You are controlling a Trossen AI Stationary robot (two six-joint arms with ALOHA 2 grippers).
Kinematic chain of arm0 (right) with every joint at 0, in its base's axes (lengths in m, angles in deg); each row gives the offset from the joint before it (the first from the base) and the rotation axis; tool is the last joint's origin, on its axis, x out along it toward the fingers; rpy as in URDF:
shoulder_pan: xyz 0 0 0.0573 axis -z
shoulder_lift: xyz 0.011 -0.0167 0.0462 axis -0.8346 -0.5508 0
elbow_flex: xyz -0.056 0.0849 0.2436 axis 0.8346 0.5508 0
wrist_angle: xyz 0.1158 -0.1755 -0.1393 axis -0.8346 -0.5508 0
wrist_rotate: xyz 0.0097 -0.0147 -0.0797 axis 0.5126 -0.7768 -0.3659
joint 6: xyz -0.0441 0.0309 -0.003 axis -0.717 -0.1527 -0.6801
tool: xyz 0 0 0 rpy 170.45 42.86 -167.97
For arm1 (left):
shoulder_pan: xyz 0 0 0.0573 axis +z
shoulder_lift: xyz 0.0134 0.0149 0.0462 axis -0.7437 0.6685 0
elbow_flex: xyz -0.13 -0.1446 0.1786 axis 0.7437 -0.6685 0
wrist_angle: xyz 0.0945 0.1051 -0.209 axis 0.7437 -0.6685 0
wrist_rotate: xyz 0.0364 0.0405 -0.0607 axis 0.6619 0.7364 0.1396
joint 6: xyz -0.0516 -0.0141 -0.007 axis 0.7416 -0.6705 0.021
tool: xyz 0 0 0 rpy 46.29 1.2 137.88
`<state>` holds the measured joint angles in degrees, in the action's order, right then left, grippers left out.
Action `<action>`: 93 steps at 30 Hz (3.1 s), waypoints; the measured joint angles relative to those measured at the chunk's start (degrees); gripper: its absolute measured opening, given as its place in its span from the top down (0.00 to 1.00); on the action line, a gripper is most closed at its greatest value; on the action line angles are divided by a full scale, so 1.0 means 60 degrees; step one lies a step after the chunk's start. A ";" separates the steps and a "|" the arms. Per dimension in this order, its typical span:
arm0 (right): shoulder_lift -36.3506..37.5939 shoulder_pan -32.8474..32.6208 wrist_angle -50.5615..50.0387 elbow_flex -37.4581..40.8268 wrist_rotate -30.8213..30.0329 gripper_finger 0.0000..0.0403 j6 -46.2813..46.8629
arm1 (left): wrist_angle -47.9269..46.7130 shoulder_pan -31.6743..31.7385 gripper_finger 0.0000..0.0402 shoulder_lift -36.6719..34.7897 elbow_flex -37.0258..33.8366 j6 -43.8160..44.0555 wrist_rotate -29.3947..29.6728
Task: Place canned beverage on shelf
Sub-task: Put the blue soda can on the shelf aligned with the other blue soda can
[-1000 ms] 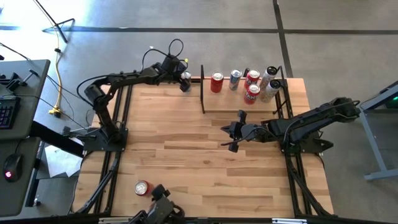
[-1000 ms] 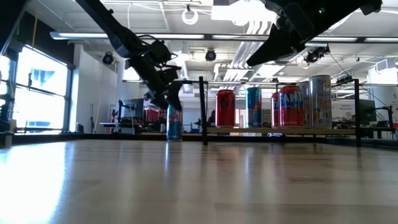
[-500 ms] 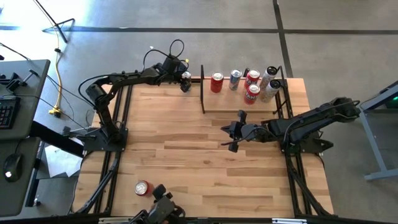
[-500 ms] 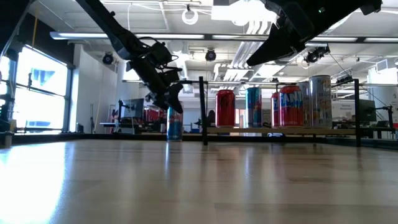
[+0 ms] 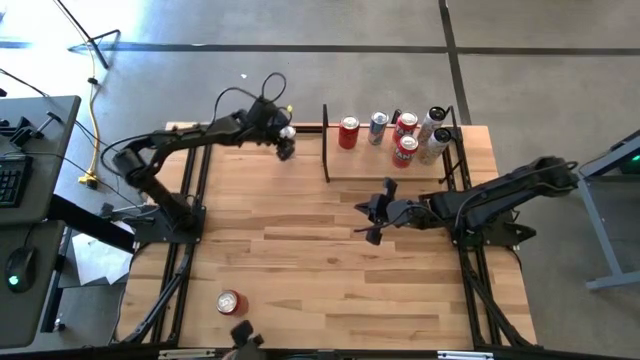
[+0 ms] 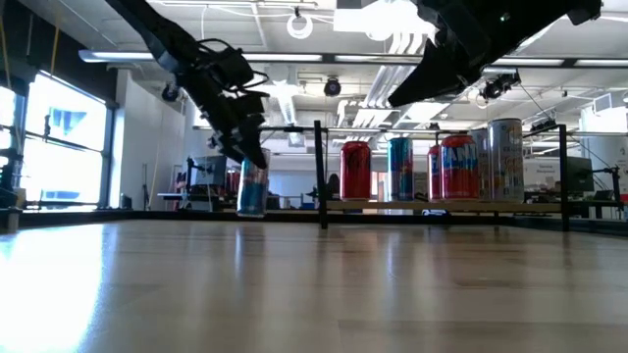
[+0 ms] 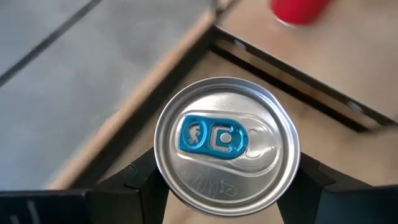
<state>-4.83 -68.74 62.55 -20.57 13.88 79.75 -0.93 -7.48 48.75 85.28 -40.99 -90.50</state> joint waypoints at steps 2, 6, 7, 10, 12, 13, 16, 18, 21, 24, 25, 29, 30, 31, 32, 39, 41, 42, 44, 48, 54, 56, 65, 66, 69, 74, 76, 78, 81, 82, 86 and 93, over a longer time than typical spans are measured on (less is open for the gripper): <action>-0.0210 -0.0023 0.0047 0.0000 -0.0089 1.00 0.0121 | 0.0099 -0.0225 0.48 -0.0531 -0.0711 0.0079 -0.0163; -0.1134 -0.0195 0.0808 0.0000 -0.0394 1.00 0.0492 | 0.0932 -0.0713 0.48 -0.1777 -0.2210 0.0656 -0.0550; -0.1435 -0.0270 0.1178 0.0000 -0.0405 1.00 0.0504 | 0.1258 -0.0894 0.48 -0.2100 -0.2605 0.0893 -0.0627; -0.2416 -0.0522 0.2550 0.0000 -0.0575 1.00 0.0387 | 0.1999 -0.1534 0.48 -0.2948 -0.3640 0.1679 -0.0674; -0.3045 -0.0694 0.3441 0.0000 -0.0697 1.00 0.0311 | 0.2327 -0.2025 0.48 -0.3350 -0.4073 0.2207 -0.0684; -0.3343 -0.0771 0.3829 0.0000 -0.0721 1.00 0.0324 | 0.2375 -0.2277 0.48 -0.3496 -0.4220 0.2471 -0.0651; -0.4059 -0.0980 0.4768 0.0000 -0.0769 1.00 0.0504 | 0.2361 -0.3085 0.48 -0.3654 -0.4483 0.3062 -0.0331; -0.4402 -0.1105 0.5228 0.0000 -0.0988 1.00 0.0506 | 0.2417 -0.3642 0.48 -0.3651 -0.4524 0.3269 0.0152; -0.4616 -0.1214 0.5650 0.0000 -0.1311 1.00 0.0486 | 0.2690 -0.4311 0.48 -0.3563 -0.4524 0.3433 0.0901; -0.4616 -0.1249 0.5750 -0.0004 -0.1400 1.00 0.0471 | 0.3047 -0.4738 0.48 -0.3446 -0.4524 0.3628 0.1143; -0.4616 -0.1249 0.5836 -0.0004 -0.1455 1.00 0.0374 | 0.3197 -0.4850 0.48 -0.3406 -0.4524 0.3641 0.1151; -0.4612 -0.1246 0.6061 -0.0052 -0.1525 1.00 0.0026 | 0.3622 -0.5115 0.47 -0.3196 -0.4510 0.3822 0.1327; -0.4612 -0.1246 0.6033 -0.0086 -0.1534 1.00 -0.0014 | 0.3689 -0.5141 0.46 -0.3113 -0.4510 0.3850 0.1432; -0.4612 -0.1245 0.6030 -0.0131 -0.1532 1.00 -0.0027 | 0.3698 -0.5164 0.45 -0.3045 -0.4510 0.3871 0.1522; -0.4612 -0.1225 0.6033 -0.0169 -0.1533 1.00 -0.0039 | 0.3691 -0.5169 0.44 -0.2975 -0.4510 0.3876 0.1597; -0.4612 -0.1202 0.6003 -0.0291 -0.1622 1.00 -0.0308 | 0.3920 -0.5169 0.42 -0.2608 -0.4510 0.3909 0.1619; -0.4612 -0.1202 0.5977 -0.0291 -0.1622 1.00 -0.0300 | 0.3972 -0.5169 0.42 -0.2587 -0.4510 0.3849 0.1617; -0.4611 -0.1202 0.5935 -0.0291 -0.1622 1.00 -0.0275 | 0.3971 -0.5169 0.42 -0.2587 -0.4510 0.3845 0.1614; -0.4609 -0.1206 0.5844 -0.0291 -0.1618 1.00 -0.0230 | 0.3966 -0.5165 0.42 -0.2587 -0.4510 0.3859 0.1558; -0.4609 -0.1202 0.5827 -0.0291 -0.1618 1.00 -0.0223 | 0.3966 -0.5165 0.41 -0.2587 -0.4510 0.3862 0.1196; -0.4609 -0.1204 0.5812 -0.0291 -0.1618 1.00 -0.0235 | 0.3973 -0.5165 0.41 -0.2587 -0.4510 0.3866 0.0856; -0.4609 -0.1205 0.5809 -0.0291 -0.1618 1.00 -0.0263 | 0.3970 -0.5165 0.41 -0.2587 -0.4510 0.3862 0.0849; -0.4605 -0.1206 0.5745 -0.0291 -0.1611 1.00 -0.0266 | 0.3973 -0.5165 0.36 -0.2591 -0.4510 0.3577 0.0752; -0.4605 -0.1205 0.5701 -0.0291 -0.1609 1.00 -0.0260 | 0.3974 -0.5165 0.34 -0.2591 -0.4510 0.3538 0.0717; -0.4605 -0.1203 0.5648 -0.0291 -0.1608 1.00 -0.0221 | 0.4003 -0.5165 0.27 -0.2602 -0.4506 0.3534 0.0602; -0.4605 -0.1206 0.5635 -0.0291 -0.1607 1.00 -0.0199 | 0.3942 -0.5165 0.17 -0.2602 -0.4441 0.3435 0.0583; -0.4605 -0.1197 0.5634 -0.0291 -0.1604 1.00 -0.0220 | 0.3855 -0.5165 0.14 -0.2602 -0.4297 0.3372 0.0583; -0.4605 -0.1156 0.5632 -0.0291 -0.1571 1.00 -0.0268 | 0.3671 -0.5165 0.12 -0.2602 -0.4094 0.3261 0.0586; -0.4605 -0.1018 0.5627 -0.0291 -0.1107 1.00 -0.0376 | 0.3207 -0.5165 0.12 -0.2709 -0.3856 0.2937 0.0592; -0.4605 -0.0950 0.5658 -0.0291 -0.0905 1.00 -0.0488 | 0.3149 -0.5165 0.12 -0.2774 -0.3810 0.2779 0.0592; -0.4598 -0.0569 0.6138 -0.0300 -0.0069 1.00 -0.0491 | 0.3066 -0.5169 0.11 -0.3272 -0.3799 0.2529 0.0368; -0.5180 -0.0210 0.7676 -0.0306 0.0633 1.00 -0.0639 | 0.2994 -0.5169 0.12 -0.4636 -0.4200 0.2026 0.0453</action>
<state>-35.91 -70.00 108.61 -22.40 17.68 75.92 17.03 -38.49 20.93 60.08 -28.83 -87.78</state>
